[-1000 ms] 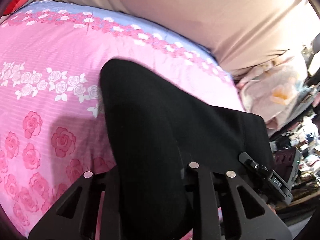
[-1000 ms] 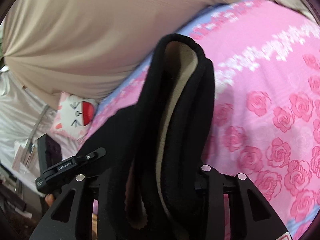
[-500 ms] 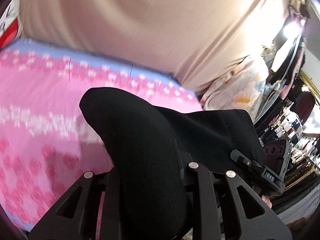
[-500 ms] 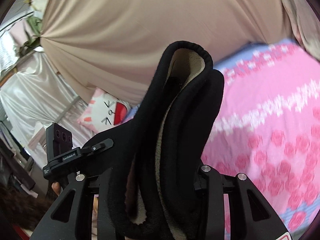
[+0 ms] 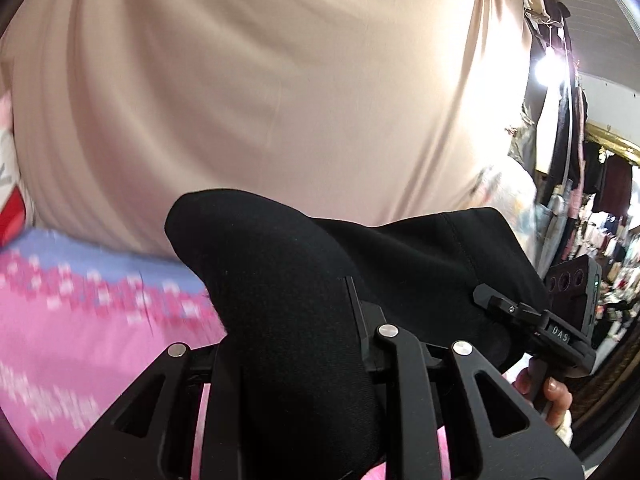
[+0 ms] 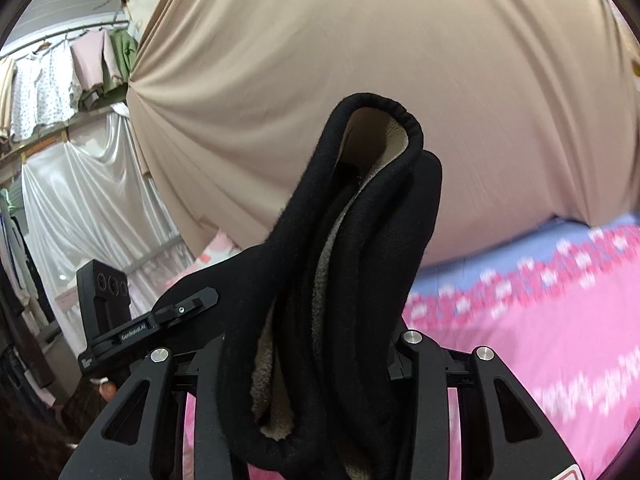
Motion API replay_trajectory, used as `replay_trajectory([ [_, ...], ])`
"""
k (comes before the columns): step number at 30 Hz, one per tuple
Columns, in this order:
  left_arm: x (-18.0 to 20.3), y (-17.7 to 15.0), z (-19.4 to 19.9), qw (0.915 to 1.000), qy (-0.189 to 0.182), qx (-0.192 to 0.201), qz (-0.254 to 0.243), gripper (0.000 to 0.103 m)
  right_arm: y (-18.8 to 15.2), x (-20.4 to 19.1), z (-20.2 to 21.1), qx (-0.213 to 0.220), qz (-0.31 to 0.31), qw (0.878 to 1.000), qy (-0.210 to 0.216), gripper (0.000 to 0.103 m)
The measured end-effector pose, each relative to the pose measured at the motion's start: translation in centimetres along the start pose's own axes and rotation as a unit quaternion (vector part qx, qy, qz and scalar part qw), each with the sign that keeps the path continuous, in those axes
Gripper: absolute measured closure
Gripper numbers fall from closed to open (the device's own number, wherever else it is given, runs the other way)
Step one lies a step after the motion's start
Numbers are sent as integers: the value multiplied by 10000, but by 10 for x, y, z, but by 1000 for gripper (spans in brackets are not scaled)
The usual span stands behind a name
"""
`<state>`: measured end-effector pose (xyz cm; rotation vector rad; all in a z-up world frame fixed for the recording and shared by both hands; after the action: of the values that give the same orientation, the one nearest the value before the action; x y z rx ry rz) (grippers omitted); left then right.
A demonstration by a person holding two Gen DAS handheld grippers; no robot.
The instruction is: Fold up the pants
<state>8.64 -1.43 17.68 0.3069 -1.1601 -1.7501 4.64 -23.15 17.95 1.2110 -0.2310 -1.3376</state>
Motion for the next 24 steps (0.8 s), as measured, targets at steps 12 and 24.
replay_trajectory([
  [12, -81, 49, -134, 9942, 914, 537, -192, 81, 59, 123, -126, 239, -404, 9988, 155, 66],
  [24, -202, -55, -312, 9692, 1504, -1723, 916, 63, -27, 288, -271, -1412, -2673, 9522, -441, 47],
])
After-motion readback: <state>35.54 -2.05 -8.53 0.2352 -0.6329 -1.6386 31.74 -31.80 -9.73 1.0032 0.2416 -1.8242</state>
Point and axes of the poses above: each gripper's, at about its wrist camera, not at the fingertips, and z roughly against the way its jaws point, x to its right, y to its top, the point moved 8 cm from there along -z, roughly the way its jaws point, and after that the axes turned 14 degrees about -x, right-handed, at the moved point
